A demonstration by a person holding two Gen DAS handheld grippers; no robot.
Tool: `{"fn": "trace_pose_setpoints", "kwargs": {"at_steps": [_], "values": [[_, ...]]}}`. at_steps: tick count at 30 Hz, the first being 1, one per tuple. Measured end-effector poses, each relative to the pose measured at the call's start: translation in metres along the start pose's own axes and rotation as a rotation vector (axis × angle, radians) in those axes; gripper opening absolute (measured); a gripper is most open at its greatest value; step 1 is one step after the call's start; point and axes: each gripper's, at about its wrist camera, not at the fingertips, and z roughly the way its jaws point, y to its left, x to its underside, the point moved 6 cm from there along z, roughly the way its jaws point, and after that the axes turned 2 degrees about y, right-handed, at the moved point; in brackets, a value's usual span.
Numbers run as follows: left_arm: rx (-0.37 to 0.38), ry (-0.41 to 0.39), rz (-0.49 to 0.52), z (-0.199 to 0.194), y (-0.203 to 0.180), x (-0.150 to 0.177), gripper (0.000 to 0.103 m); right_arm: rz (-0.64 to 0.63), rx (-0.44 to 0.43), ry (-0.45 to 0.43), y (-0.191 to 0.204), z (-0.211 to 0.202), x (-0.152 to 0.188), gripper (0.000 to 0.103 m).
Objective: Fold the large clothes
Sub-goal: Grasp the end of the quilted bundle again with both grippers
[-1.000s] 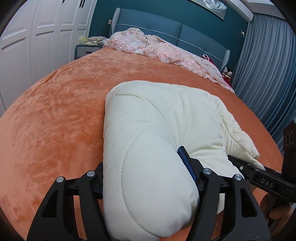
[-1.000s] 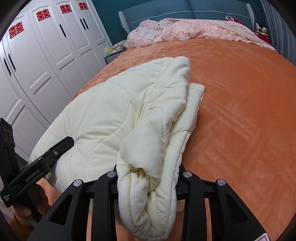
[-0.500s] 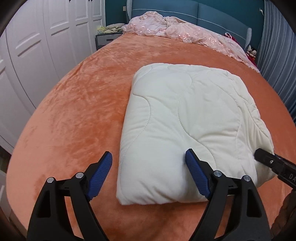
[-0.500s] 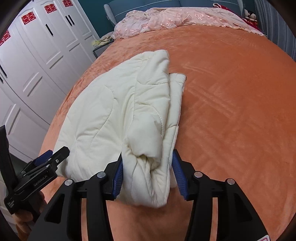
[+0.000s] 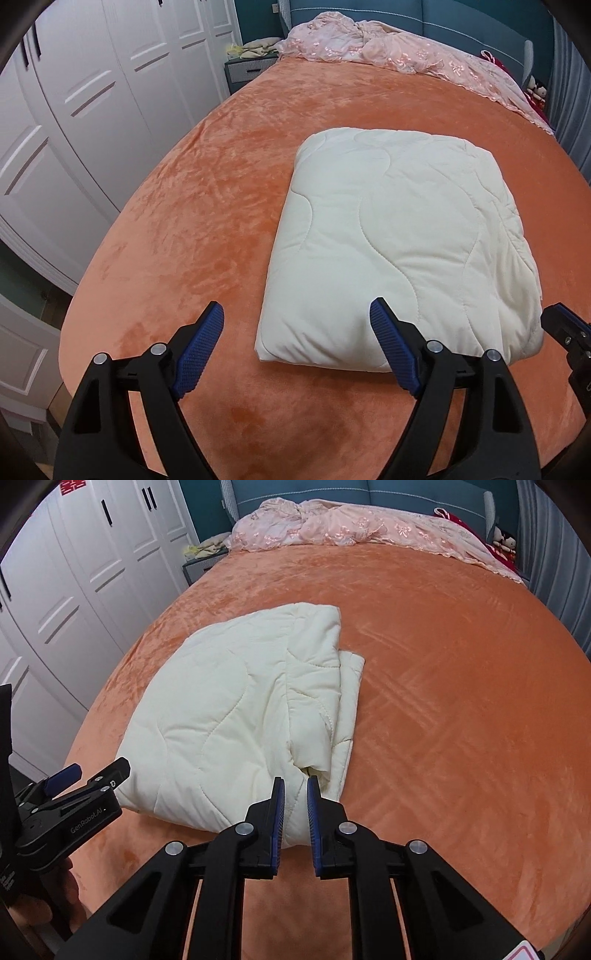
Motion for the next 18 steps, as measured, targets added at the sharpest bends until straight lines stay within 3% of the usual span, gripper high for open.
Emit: {"fn": "trace_pose_setpoints", "kwargs": {"at_steps": [9,18], "values": [[0.001,0.076,-0.013,0.037,-0.013,0.007,0.08,0.026,0.055,0.088,-0.01,0.048,0.009,0.014],[0.01,0.092,-0.018,0.058,-0.016,0.016,0.089,0.012,0.062,0.126,-0.01,0.078,0.018,0.019]]}}
